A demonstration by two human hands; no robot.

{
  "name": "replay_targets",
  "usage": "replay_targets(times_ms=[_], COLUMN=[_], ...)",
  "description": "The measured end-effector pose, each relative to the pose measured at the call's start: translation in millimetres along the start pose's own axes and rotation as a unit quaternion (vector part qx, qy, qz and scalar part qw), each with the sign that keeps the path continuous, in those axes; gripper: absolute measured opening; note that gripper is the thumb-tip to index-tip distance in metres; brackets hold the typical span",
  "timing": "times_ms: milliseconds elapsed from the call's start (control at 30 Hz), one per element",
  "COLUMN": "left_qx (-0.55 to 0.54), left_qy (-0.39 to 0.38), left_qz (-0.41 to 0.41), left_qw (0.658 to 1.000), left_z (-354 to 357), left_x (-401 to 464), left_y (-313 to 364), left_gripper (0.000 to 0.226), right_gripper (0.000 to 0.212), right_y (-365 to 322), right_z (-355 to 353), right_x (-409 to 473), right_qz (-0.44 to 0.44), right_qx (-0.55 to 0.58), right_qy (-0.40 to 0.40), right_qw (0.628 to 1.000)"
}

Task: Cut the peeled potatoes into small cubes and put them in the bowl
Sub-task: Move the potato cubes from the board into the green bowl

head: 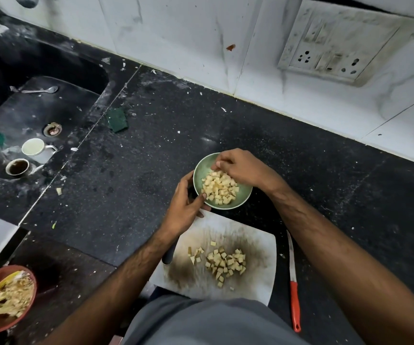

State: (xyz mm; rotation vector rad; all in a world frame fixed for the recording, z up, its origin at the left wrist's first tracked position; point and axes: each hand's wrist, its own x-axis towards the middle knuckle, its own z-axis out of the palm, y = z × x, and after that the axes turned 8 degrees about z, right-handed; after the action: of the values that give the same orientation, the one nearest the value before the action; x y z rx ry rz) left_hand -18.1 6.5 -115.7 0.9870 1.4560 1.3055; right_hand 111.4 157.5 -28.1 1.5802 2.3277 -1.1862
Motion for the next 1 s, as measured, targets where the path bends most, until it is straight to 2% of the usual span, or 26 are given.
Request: replay_targets(times_ms=[100, 233, 333, 400, 467, 533, 600, 667, 733, 767, 900, 1000], left_qx=[-0.002, 0.015, 0.096, 0.177, 0.244, 0.287, 0.320, 0.366, 0.400, 0.413, 0.405, 0.393], left_qy=[-0.001, -0.009, -0.032, -0.059, -0.112, -0.186, -0.251, -0.281, -0.293, -0.296, -0.293, -0.295], left_qz=[-0.003, -0.010, 0.024, 0.055, 0.069, 0.064, 0.054, 0.060, 0.077, 0.082, 0.100, 0.104], left_qw=[1.000, 1.000, 0.995, 0.981, 0.961, 0.938, 0.912, 0.885, 0.865, 0.857, 0.860, 0.865], left_z=[0.1, -4.4, -14.2, -26.6, -38.9, -48.6, -53.3, -54.4, -51.1, -47.5, -32.7, -22.3], left_x=[0.5, -3.6, -19.0, -33.0, -50.0, -65.7, -77.6, -84.4, -87.8, -88.7, -89.5, -89.4], left_y=[-2.5, -2.2, 2.3, 2.8, 1.3, -4.4, -15.3, -24.8, -28.5, -27.4, -22.3, -25.8], left_gripper=[0.057, 0.058, 0.056, 0.053, 0.052, 0.060, 0.072, 0.082, 0.087, 0.086, 0.078, 0.073], right_gripper=[0.018, 0.010, 0.011, 0.015, 0.016, 0.015, 0.031, 0.058, 0.077, 0.080, 0.066, 0.056], right_y=[7.0, 9.7, 7.2, 13.1, 29.9, 54.0, 81.3, 98.5, 103.4, 103.9, 99.1, 87.3], right_z=[0.2, 2.7, -3.9, -9.0, -6.5, 7.6, 32.7, 60.4, 84.3, 94.7, 126.5, 138.2], right_x=[-8.5, -20.4, -41.9, -66.7, -93.2, -114.1, -128.3, -140.3, -149.7, -152.2, -152.8, -147.6], right_qz=[-0.031, -0.043, -0.008, 0.002, 0.009, 0.021, 0.036, 0.050, 0.057, 0.061, 0.059, 0.040], right_qx=[0.029, 0.083, 0.282, 0.357, 0.337, 0.248, 0.096, -0.016, -0.032, -0.021, -0.008, 0.004], right_qy=[0.048, 0.064, 0.033, -0.008, -0.059, -0.098, -0.111, -0.112, -0.108, -0.098, -0.023, -0.001], right_qw=[0.998, 0.994, 0.959, 0.934, 0.940, 0.964, 0.989, 0.992, 0.992, 0.993, 0.998, 0.999])
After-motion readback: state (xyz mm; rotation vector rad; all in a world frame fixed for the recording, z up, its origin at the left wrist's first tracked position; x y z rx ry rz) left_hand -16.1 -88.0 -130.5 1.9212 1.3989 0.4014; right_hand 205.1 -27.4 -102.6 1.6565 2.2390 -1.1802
